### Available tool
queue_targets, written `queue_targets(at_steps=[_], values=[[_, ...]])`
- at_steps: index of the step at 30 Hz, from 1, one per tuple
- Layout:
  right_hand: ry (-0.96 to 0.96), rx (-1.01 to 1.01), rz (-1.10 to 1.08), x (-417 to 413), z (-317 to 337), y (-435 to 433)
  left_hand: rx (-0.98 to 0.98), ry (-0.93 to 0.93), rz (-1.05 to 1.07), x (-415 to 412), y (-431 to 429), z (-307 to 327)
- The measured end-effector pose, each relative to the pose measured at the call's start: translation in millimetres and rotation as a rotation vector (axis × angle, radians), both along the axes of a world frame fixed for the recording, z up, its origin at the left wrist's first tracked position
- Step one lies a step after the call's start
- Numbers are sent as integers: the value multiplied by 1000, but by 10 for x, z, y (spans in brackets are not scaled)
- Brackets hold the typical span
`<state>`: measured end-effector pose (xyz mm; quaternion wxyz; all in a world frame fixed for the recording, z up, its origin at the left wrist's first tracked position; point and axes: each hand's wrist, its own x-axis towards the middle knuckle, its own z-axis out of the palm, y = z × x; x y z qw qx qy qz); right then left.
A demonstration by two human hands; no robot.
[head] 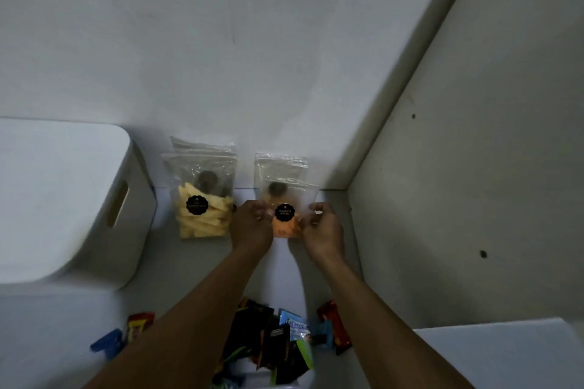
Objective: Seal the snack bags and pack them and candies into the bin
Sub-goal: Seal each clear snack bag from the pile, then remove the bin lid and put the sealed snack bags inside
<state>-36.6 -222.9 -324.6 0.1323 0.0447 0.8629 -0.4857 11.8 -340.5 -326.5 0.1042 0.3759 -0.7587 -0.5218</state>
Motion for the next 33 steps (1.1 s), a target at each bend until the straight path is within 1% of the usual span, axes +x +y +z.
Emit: queue_targets(at_steps=[3, 5, 8, 10, 12, 16, 20, 25, 30, 33], values=[[-14, 39, 51, -32, 38, 35, 39, 1, 27, -36, 16, 31], [-20, 68, 89, -23, 129, 58, 23, 10, 39, -29, 25, 101], [19, 91, 103, 43, 315, 95, -130, -13, -40, 27, 29, 244], [62, 115, 119, 85, 499, 106, -165, 19, -93, 100, 28, 396], [109, 180, 167, 131, 722, 82, -216, 66, -123, 202, -10, 601], [222, 335, 281, 267, 1233, -103, -444, 86, -172, 450, -240, 1164], [320, 362, 396, 526, 1745, -455, -605, 66, -179, 818, -665, 1701], [374, 356, 448, 994, 2217, -967, -679, 1, -185, 1432, -1364, 2126], [383, 360, 454, 1544, 2346, -1566, -727, -48, -158, 2105, -2124, 2282], [369, 383, 451, 1831, 2312, -1917, -752, -74, -169, 2396, -2587, 2241]])
